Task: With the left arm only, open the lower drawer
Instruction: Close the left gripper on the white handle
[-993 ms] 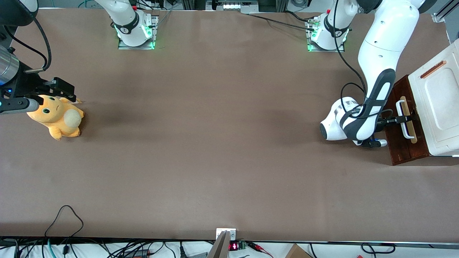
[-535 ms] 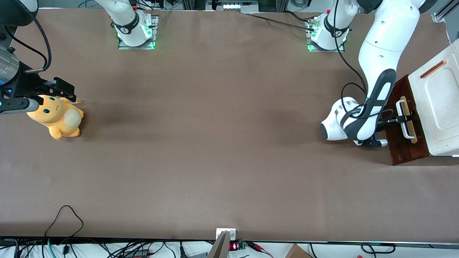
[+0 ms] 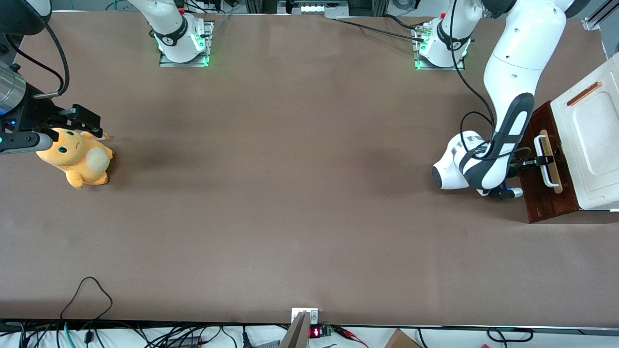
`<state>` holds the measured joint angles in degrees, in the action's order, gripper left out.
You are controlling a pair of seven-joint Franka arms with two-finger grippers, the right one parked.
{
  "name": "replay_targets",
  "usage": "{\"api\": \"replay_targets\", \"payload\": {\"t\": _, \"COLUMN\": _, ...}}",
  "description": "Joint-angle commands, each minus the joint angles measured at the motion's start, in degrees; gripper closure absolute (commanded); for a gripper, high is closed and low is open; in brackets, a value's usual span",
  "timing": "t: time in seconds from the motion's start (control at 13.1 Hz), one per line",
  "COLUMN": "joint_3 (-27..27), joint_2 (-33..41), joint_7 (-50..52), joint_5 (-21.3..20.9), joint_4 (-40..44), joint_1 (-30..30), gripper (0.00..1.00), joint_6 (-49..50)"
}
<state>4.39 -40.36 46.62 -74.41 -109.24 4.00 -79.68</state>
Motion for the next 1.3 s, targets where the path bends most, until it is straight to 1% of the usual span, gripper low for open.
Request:
{"api": "replay_targets", "payload": {"t": 0.0, "joint_3": 0.26, "joint_2": 0.37, "joint_7": 0.66, "joint_5": -0.56, "joint_4": -0.53, "joint_1": -0.49, "gripper": 0.73, "joint_6": 0.23}}
{"api": "replay_targets", "payload": {"t": 0.53, "joint_3": 0.26, "joint_2": 0.54, "joint_7": 0.84, "joint_5": -0.56, "joint_4": -0.53, "joint_1": -0.14, "gripper": 0.78, "joint_6": 0.40}}
{"api": "replay_targets", "payload": {"t": 0.92, "joint_3": 0.26, "joint_2": 0.63, "joint_7": 0.57, "joint_5": -0.47, "joint_4": -0.53, "joint_1": 0.21, "gripper": 0.80, "joint_6": 0.49}}
{"api": "replay_targets", "payload": {"t": 1.07, "joint_3": 0.26, "joint_2": 0.63, "joint_7": 0.75, "joint_5": 1.01, "joint_4": -0.53, "joint_1": 0.39, "gripper": 0.80, "joint_6": 1.01}}
{"api": "replay_targets", "payload": {"t": 1.22, "joint_3": 0.26, "joint_2": 0.63, "joint_7": 0.75, "joint_5": 1.20, "joint_4": -0.53, "joint_1": 1.18, "gripper": 0.80, "joint_6": 1.37}}
